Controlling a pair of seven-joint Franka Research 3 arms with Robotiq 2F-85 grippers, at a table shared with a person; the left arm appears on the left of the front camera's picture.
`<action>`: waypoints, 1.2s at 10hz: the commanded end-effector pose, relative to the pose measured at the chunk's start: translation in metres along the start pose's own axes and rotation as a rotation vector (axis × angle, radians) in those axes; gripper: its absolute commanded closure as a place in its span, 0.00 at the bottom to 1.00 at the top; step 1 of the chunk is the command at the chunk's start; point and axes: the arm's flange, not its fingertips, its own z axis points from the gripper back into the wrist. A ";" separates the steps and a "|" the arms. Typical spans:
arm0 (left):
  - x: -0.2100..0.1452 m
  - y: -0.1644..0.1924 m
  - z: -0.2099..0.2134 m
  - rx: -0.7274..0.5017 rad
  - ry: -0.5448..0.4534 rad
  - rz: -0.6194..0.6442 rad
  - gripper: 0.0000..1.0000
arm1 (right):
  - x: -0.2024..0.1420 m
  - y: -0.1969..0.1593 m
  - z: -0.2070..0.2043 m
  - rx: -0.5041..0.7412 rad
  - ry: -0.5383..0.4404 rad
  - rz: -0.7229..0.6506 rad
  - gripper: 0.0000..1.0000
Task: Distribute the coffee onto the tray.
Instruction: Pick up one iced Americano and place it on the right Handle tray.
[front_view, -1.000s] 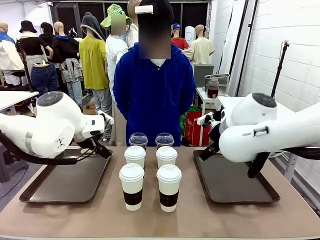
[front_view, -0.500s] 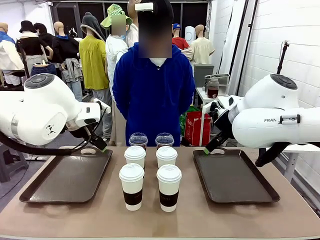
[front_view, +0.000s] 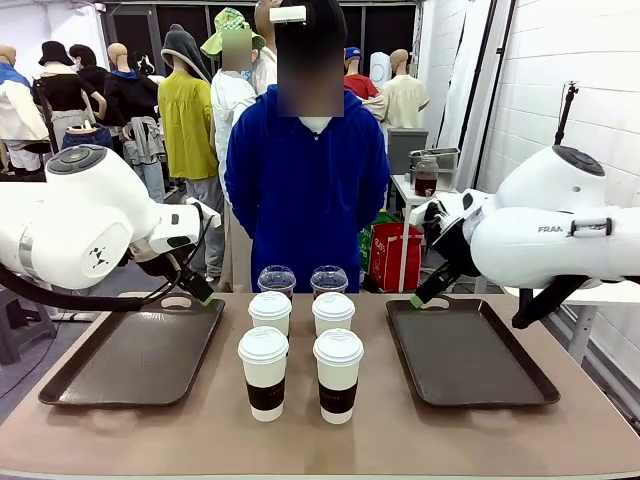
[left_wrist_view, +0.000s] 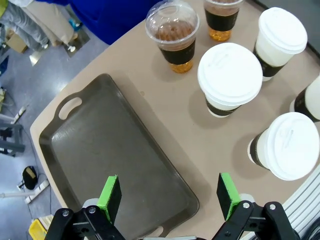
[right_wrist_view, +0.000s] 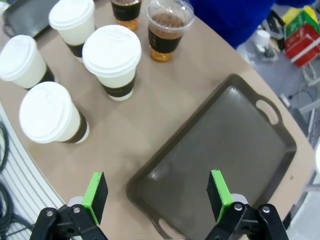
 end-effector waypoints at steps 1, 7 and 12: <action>-0.013 0.008 0.016 -0.096 -0.062 -0.083 0.00 | -0.008 -0.009 0.022 0.096 -0.047 0.100 0.00; -0.036 0.022 0.036 -0.262 -0.227 -0.188 0.00 | -0.020 -0.029 0.044 0.248 -0.162 0.241 0.00; -0.052 0.023 0.035 -0.296 -0.300 -0.166 0.00 | -0.012 -0.038 0.046 0.290 -0.204 0.263 0.00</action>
